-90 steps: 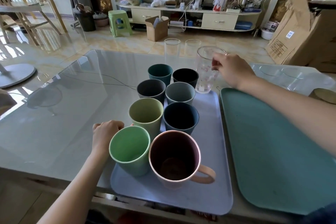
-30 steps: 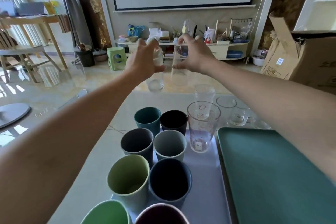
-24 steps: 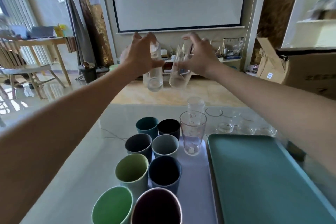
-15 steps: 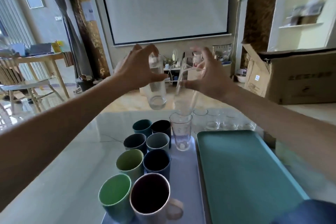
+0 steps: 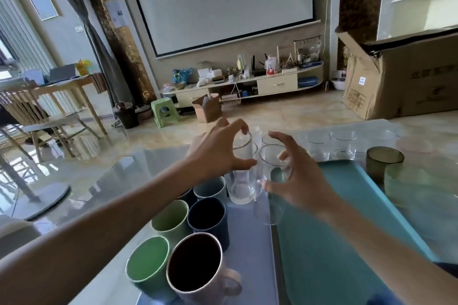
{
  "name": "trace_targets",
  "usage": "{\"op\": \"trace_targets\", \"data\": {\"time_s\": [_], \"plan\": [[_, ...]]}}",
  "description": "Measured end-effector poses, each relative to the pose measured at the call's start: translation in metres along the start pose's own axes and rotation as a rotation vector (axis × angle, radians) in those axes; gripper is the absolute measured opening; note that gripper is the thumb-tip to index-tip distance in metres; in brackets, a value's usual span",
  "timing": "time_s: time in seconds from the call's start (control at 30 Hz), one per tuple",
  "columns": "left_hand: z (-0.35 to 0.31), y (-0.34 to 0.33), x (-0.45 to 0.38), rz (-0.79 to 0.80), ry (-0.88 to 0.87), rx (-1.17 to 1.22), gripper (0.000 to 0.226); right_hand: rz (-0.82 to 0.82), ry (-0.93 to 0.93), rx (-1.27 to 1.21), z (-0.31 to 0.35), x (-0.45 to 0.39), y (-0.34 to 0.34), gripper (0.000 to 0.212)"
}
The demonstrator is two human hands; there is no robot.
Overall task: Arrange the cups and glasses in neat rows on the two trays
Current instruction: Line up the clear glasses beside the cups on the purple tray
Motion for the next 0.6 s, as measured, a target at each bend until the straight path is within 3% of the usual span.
{"op": "trace_targets", "data": {"time_s": [0.4,0.6], "plan": [[0.043,-0.066,-0.008,0.080,0.102,-0.186,0.069,0.149,-0.169,0.085,-0.021,0.012,-0.005,0.093],[0.059,-0.089,-0.005,0.102,0.129,-0.161,0.069,0.182,-0.191,0.122,-0.023,0.012,-0.011,0.093]]}}
Point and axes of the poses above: each hand's wrist, its own x-axis away from the middle knuckle, its own y-axis out of the back of the hand, z = x × y, the point moved 8 cm from there along -x, towards the middle knuckle, and after that the axes turned 12 degrees about x, right-handed, at the moved point
